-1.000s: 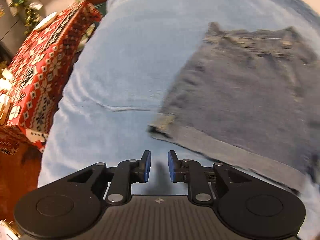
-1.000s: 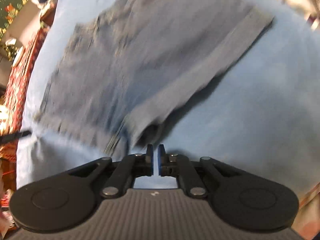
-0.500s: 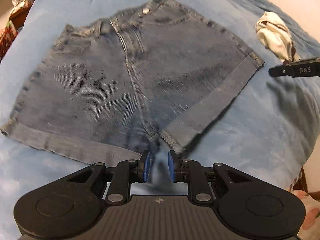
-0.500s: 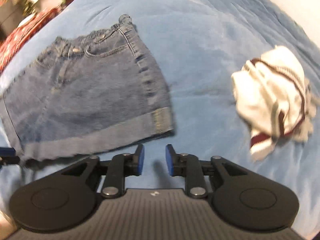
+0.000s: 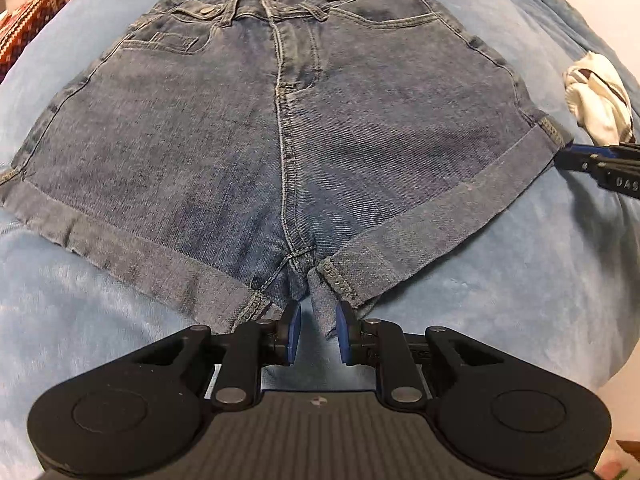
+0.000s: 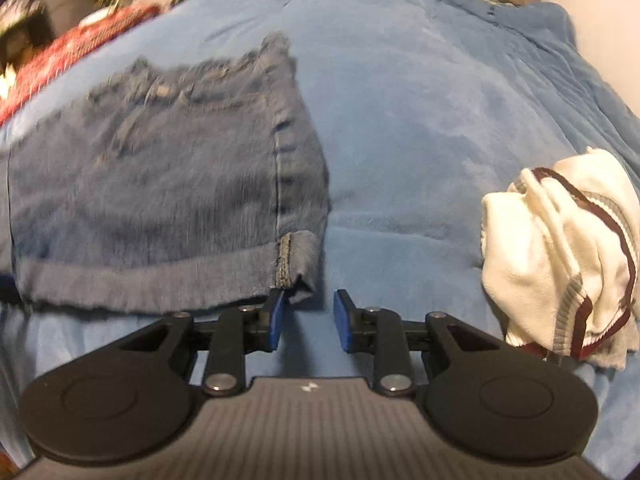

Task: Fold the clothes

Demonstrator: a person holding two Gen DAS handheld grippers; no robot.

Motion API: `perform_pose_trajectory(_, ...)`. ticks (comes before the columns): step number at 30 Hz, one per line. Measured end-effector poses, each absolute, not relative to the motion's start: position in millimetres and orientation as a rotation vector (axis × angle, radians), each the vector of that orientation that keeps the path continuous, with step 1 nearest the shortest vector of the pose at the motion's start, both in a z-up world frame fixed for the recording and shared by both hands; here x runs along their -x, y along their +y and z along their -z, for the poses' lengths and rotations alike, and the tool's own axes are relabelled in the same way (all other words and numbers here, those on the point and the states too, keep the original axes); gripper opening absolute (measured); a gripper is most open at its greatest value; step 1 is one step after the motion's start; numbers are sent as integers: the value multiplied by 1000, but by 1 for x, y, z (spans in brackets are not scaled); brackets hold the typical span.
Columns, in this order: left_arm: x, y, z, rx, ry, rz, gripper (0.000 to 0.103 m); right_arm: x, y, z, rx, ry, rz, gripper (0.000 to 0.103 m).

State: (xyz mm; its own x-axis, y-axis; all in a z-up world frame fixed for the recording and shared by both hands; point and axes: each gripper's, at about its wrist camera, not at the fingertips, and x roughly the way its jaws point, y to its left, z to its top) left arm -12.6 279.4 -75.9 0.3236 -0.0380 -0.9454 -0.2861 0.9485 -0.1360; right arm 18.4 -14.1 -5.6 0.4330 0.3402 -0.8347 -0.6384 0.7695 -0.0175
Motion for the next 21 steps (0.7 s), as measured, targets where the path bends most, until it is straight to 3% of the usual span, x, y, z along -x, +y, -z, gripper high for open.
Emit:
perform_pose_trajectory(5, 14, 285, 79, 320, 1244, -165, 19, -18, -21, -7, 249, 889, -600, 29)
perform_pose_trajectory(13, 11, 286, 84, 352, 1235, -203, 18, -26, 3, 11, 324, 897, -551, 29)
perform_pose_trajectory(14, 10, 286, 84, 359, 1227, -210, 9, -26, 3, 10, 305, 900, -530, 19)
perform_pose_trajectory(16, 11, 287, 83, 379, 1208, -231, 4, -27, 2, 7, 261, 915, -486, 4)
perform_pose_trajectory(21, 28, 291, 71, 411, 1188, -210, 4, -23, -11, -10, 194, 902, -413, 2)
